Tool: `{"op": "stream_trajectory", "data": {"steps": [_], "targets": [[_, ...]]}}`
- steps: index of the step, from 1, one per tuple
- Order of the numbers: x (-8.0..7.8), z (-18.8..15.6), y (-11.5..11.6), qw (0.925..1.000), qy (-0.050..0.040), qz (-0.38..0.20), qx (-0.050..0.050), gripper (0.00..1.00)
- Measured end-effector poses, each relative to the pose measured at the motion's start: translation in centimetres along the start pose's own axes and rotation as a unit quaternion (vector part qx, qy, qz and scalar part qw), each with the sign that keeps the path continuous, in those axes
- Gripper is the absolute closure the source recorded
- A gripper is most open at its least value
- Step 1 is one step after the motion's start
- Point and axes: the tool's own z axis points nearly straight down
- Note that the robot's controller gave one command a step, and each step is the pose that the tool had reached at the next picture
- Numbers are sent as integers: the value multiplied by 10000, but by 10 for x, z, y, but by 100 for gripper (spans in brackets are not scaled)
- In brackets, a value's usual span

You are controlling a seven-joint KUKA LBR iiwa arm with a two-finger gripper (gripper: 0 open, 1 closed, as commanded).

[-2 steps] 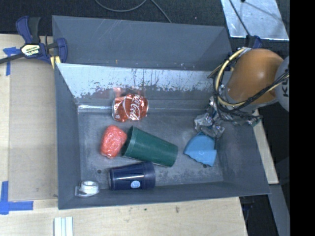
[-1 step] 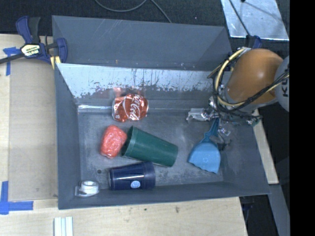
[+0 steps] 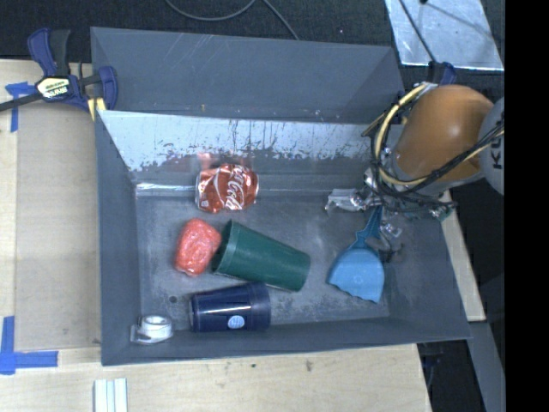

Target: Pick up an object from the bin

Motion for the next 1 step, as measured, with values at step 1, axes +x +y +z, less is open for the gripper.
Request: {"op": "stream_trajectory", "data": {"steps": [1], "targets": [[-14,-19,0,9999,1,-110,3,0]]}}
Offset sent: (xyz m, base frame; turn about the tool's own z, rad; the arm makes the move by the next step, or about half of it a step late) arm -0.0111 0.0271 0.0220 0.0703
